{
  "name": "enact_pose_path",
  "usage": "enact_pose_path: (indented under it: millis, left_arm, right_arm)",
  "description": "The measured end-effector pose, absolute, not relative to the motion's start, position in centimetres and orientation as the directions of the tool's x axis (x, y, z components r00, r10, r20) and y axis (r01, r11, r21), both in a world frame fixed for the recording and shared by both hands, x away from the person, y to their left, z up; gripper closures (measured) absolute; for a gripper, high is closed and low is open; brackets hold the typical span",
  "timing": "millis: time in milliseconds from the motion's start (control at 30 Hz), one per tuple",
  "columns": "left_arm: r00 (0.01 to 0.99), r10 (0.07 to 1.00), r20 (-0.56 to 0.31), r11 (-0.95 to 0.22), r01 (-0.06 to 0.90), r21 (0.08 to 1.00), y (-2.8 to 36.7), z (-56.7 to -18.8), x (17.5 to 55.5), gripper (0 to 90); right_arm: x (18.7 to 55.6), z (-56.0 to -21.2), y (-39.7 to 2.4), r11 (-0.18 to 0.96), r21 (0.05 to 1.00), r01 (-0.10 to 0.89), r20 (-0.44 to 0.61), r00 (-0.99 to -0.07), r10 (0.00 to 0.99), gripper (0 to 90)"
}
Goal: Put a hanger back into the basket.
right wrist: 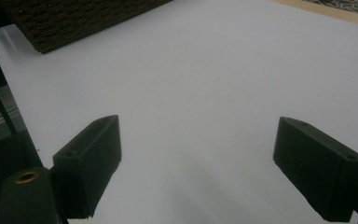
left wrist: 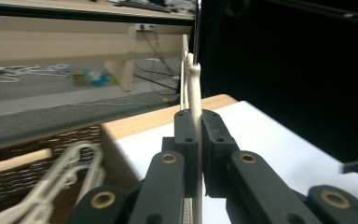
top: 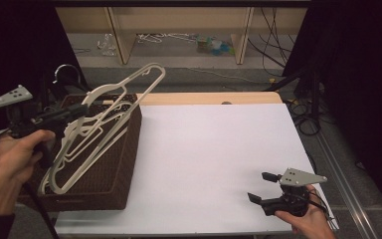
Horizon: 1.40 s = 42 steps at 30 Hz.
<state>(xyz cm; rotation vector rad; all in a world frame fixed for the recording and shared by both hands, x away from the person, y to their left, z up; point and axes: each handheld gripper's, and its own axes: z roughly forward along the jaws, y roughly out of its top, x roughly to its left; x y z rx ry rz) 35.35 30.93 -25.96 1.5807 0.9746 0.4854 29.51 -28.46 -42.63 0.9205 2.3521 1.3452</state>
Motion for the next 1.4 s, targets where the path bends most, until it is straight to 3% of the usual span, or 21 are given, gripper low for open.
enact_pose_path:
  millis: [333,800,1067,1400]
  left_arm:
    - [0.493,0.852,-0.176,-0.019,0.365,0.931,35.0,-28.9,37.8,86.0]
    - [0.487,0.863,-0.134,-0.084,0.399,0.913,39.0,-32.9,38.6,86.0]
    - [0.529,0.841,-0.113,-0.142,0.417,0.898,39.3,-33.9,39.4,85.9]
    - [0.512,0.847,-0.145,-0.141,0.479,0.867,39.3,-36.1,39.9,85.8]
  right_arm:
    - [29.5,-42.8,-28.3,0.370,0.840,0.396,0.076,-0.762,0.643,16.1]
    - [29.5,-42.9,-28.2,0.378,0.831,0.408,0.088,-0.767,0.636,16.1]
    - [29.5,-42.9,-28.2,0.384,0.829,0.407,0.089,-0.773,0.628,16.1]
    - [29.5,-43.0,-28.1,0.386,0.827,0.409,0.089,-0.773,0.628,16.1]
